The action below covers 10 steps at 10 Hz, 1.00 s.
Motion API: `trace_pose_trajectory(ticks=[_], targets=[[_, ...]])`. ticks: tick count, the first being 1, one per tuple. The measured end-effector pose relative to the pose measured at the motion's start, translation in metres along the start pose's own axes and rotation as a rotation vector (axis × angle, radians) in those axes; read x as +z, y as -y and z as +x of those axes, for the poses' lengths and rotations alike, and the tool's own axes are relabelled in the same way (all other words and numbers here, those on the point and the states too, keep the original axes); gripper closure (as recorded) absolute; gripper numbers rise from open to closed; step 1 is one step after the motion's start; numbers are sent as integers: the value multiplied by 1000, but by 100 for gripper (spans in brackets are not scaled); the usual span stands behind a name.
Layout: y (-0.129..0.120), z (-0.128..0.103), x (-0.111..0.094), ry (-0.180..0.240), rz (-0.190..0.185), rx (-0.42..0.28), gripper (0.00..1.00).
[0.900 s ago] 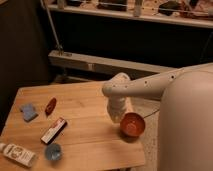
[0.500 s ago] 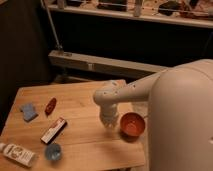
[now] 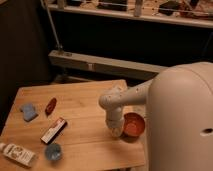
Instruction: Push the ceramic bowl across the table
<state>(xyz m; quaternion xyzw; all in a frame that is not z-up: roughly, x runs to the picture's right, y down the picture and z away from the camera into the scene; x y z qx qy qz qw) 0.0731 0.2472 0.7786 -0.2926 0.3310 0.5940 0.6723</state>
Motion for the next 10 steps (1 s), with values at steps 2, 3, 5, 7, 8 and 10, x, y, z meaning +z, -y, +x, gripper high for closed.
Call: trace_pose_trajectory(ticks=[2, 3, 5, 7, 8, 10], targets=[[41, 27, 4, -23, 7, 94, 100], [71, 43, 7, -34, 19, 162, 100], [133, 71, 14, -41, 54, 305, 100], [170, 86, 18, -27, 33, 413, 100], [167, 85, 16, -15, 12, 421, 100], [125, 76, -3, 22, -45, 336, 100]])
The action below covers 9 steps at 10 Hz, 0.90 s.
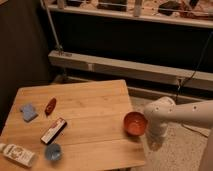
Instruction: Push the ceramic bowl across the table
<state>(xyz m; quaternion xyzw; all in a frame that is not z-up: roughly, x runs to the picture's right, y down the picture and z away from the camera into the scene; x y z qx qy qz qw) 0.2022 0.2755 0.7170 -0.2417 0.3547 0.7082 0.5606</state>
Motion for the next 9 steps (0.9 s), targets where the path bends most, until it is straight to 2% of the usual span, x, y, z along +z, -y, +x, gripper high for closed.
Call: trace_pose_trajectory(ticks=[3, 4, 7, 9], targets=[[-67, 8, -15, 8, -53, -151, 100], [-85, 7, -16, 9, -61, -191, 100], [-146, -4, -18, 32, -87, -330, 100], [-178, -15, -18, 61, -106, -413, 100]])
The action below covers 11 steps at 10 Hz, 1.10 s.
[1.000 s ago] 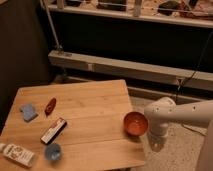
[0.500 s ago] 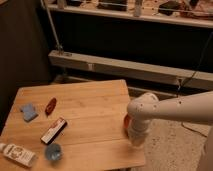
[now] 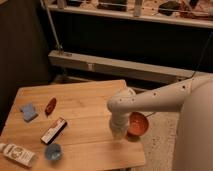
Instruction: Push the ceramic bowl across the table
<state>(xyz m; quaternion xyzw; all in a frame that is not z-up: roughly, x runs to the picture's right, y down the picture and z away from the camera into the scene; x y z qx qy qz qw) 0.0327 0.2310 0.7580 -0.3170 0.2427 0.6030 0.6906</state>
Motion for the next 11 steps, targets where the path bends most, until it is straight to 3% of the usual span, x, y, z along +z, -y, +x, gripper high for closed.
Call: trace_pose_trajectory(ticks=[2, 5, 9, 11], targets=[[-9, -15, 3, 19, 5, -46, 100], [6, -23, 4, 27, 50, -48, 100], [45, -14, 10, 11, 98, 33, 100], [74, -10, 12, 5, 111, 106, 100]])
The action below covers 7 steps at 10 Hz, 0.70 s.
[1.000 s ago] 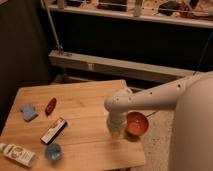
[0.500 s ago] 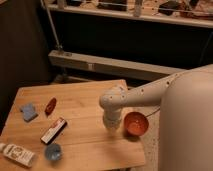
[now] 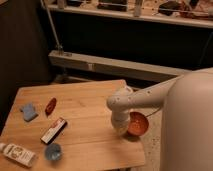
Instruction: Push the ceramic bowl across the table
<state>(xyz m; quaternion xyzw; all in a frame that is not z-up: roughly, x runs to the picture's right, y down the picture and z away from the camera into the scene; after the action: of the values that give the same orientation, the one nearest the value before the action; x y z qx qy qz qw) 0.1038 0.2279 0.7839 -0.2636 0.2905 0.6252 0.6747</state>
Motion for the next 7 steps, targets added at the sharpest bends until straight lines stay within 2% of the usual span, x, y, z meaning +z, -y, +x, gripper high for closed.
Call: trace_pose_trajectory(ticks=[2, 4, 5, 7], targets=[[21, -3, 4, 6, 14, 44, 100], [34, -14, 5, 36, 41, 51, 100], [39, -21, 4, 59, 61, 46, 100], [35, -30, -2, 92, 78, 31, 100]])
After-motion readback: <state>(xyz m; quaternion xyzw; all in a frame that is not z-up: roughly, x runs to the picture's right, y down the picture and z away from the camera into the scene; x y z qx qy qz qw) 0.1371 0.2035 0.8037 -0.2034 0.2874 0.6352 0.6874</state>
